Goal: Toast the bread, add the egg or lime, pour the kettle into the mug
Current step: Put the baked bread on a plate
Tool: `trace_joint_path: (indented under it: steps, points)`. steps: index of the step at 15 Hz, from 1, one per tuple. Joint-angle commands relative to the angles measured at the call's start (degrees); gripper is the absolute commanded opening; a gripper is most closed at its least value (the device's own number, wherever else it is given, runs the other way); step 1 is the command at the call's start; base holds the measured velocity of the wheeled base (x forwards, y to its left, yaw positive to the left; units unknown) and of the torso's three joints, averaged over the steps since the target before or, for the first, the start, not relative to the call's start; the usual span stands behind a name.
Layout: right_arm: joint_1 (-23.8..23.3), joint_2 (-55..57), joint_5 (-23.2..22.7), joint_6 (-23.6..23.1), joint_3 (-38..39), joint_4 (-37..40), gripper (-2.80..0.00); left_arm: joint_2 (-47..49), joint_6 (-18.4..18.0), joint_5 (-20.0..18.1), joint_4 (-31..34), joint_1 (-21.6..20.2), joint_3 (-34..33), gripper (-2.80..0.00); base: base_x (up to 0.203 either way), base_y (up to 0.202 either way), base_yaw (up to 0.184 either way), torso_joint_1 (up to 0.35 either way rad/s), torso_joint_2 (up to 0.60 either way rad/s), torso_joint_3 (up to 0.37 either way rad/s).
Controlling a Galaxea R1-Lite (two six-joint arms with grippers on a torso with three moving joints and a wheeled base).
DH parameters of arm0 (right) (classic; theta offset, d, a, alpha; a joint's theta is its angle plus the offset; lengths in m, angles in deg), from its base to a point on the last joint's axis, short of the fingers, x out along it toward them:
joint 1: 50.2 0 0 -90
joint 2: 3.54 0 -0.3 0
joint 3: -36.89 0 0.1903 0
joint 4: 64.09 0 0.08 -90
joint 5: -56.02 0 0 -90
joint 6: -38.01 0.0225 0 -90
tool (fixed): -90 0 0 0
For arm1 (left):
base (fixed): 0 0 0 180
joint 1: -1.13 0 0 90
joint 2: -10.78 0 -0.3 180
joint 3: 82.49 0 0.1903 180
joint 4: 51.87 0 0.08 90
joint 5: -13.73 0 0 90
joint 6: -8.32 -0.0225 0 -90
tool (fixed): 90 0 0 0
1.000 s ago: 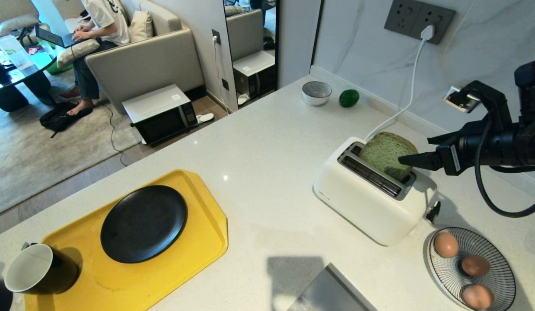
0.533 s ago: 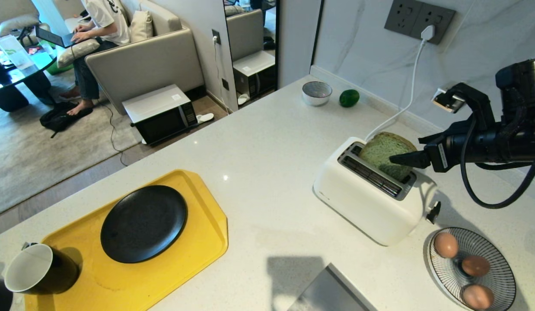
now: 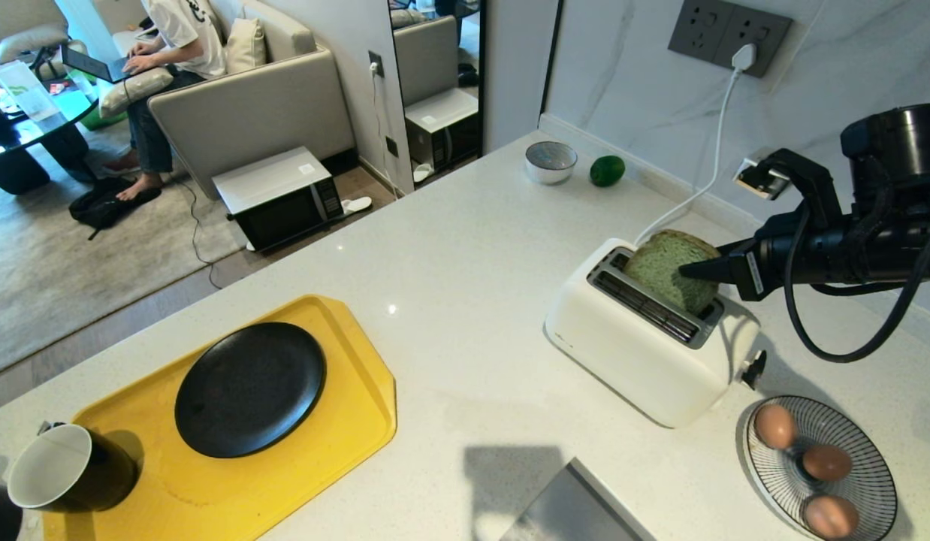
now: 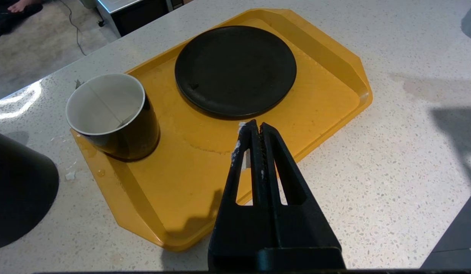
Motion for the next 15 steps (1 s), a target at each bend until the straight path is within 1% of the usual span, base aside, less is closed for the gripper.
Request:
trace_joint_path:
  steps: [1, 5, 7, 10, 14, 15]
  points:
    - [0.5, -0.2, -0.1, -0.2, 0.0, 0.1, -2.80, 0.0, 0.0, 0.0, 0.0, 0.0, 0.0, -2.80, 0.000, 0.000, 0.000, 0.000, 0.00, 0.000]
    - [0.5, -3.3, 0.0, 0.5, 1.0, 0.3, -2.80, 0.0, 0.0, 0.0, 0.0, 0.0, 0.0, -2.80, 0.000, 0.000, 0.000, 0.000, 0.00, 0.000]
    - [0.5, -6.1, 0.0, 3.1, 2.8, 0.3, -2.80, 0.0, 0.0, 0.0, 0.0, -0.1, 0.0, -2.80, 0.000, 0.000, 0.000, 0.000, 0.00, 0.000]
    - [0.4, -11.4, 0.3, 5.9, 6.1, 0.3, -2.80, 0.0, 0.0, 0.0, 0.0, 0.0, 0.0, -2.80, 0.000, 0.000, 0.000, 0.000, 0.00, 0.000]
    - [-0.5, -20.5, 0.6, 6.4, 10.9, 0.1, -2.80, 0.0, 0.0, 0.0, 0.0, -0.1, 0.0, -2.80, 0.000, 0.000, 0.000, 0.000, 0.00, 0.000]
    - [-0.8, -23.1, 0.7, 7.2, 11.6, 0.2, -2.80, 0.0, 0.0, 0.0, 0.0, 0.0, 0.0, -2.80, 0.000, 0.000, 0.000, 0.000, 0.00, 0.000]
